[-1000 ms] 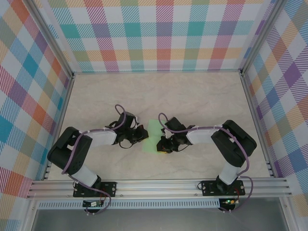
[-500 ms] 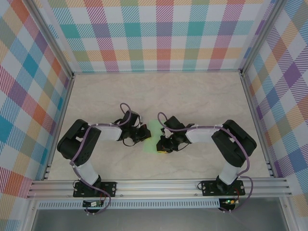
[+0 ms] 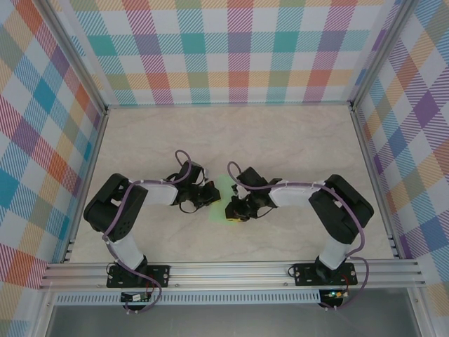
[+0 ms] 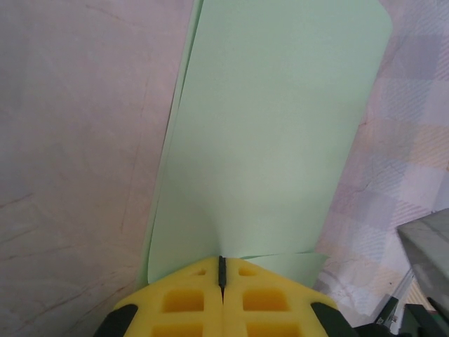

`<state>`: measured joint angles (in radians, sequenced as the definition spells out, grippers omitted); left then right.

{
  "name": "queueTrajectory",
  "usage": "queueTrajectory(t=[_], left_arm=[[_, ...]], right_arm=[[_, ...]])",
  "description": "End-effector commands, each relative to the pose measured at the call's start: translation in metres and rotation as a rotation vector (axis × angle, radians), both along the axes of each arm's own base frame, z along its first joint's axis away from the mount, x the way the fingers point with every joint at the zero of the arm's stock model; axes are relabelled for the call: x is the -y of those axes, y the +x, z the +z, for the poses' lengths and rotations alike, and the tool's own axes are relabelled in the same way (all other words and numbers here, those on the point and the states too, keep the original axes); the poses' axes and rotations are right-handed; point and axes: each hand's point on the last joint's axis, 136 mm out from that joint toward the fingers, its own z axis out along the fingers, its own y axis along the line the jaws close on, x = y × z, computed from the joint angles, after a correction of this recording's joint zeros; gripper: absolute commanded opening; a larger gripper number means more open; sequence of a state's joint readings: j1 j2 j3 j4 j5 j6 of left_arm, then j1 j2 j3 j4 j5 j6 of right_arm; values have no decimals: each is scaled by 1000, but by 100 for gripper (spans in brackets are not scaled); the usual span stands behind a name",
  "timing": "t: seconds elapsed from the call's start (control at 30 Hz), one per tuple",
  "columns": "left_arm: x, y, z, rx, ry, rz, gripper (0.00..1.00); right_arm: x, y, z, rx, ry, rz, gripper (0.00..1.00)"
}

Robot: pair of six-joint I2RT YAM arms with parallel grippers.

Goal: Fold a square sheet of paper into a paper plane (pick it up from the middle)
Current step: Fold the triangle a second time at the center of the table.

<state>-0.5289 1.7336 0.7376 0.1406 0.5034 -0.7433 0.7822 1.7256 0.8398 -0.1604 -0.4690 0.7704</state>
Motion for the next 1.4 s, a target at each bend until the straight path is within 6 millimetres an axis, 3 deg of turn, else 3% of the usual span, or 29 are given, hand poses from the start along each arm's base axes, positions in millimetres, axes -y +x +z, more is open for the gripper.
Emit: queueTrajectory(t=[0.0, 0.27, 0.4, 0.53, 0.6, 0.77, 1.13, 1.37], left_arm=[[-8, -6, -12, -15, 51, 4, 0], [-10, -6, -15, -16, 61, 15, 0], [-4, -5, -5, -3, 20, 3, 0], [3, -3, 10, 16, -18, -14, 0], [1, -1, 16, 29, -8, -7, 2], [5, 2, 31, 56, -31, -19, 6], [2, -3, 26, 44, -18, -28, 4], [1, -6, 17, 28, -14, -34, 3]], right_arm=[[13, -20, -18, -61, -37, 7, 18], [36, -35, -18, -52, -71, -2, 19], [36, -18, -1, 6, -82, -55, 21], [37, 9, 12, 57, -130, -171, 34], [42, 20, 13, 62, -165, -246, 42], [36, 37, 13, 26, -122, -333, 46], [14, 55, 12, 6, -57, -313, 40], [17, 56, 1, -14, -79, -326, 39]])
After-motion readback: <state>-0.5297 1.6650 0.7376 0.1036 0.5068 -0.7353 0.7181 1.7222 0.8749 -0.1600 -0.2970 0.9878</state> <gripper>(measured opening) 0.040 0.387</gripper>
